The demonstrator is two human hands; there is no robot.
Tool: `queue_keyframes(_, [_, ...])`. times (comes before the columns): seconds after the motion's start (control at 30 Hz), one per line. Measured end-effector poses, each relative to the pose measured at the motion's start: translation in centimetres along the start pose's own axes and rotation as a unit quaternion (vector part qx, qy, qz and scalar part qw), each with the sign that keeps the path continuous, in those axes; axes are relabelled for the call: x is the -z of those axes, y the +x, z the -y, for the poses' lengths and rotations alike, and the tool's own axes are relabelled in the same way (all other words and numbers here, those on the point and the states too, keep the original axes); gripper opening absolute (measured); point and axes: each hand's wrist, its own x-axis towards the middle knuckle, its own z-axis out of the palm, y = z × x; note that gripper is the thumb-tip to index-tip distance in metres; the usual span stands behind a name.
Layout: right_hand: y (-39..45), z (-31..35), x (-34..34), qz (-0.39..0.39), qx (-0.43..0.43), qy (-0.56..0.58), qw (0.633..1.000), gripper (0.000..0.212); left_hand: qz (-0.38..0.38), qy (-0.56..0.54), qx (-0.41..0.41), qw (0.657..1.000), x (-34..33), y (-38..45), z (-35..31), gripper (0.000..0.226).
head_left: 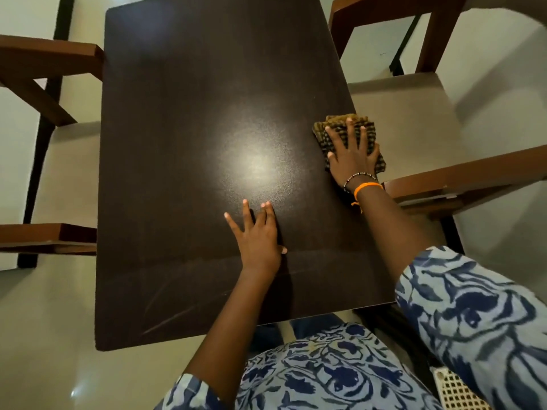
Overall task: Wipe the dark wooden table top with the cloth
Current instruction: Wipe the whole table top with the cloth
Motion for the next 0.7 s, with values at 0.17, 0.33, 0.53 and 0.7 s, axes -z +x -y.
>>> queue_keyframes(0.17, [-6.9,0.3,-1.0,-0.013,0.034,-0.024,0.999,0.060,-0.001,0.001,-0.014,1.000,0.0,0.0,0.0,0.097])
queue_keyframes(0.33, [-16.5,-2.0,-2.4,-0.020,0.048,-0.047,0.998,0.056,0.002,-0.018,-0.029,0.999,-0.3,0.0,0.4,0.097])
queue_keyframes(0.53, [-17.6,-4.4,-2.2,0.001,0.060,-0.087,0.994,0.064,-0.002,-0.069,-0.045,0.997,-0.8,-0.3,0.9,0.096])
queue_keyframes(0.7, [-16.2,-2.6,-2.9,-0.026,0.011,-0.062,0.998,0.066,-0.035,-0.116,-0.054,0.991,-1.7,-2.5,3.6,0.102])
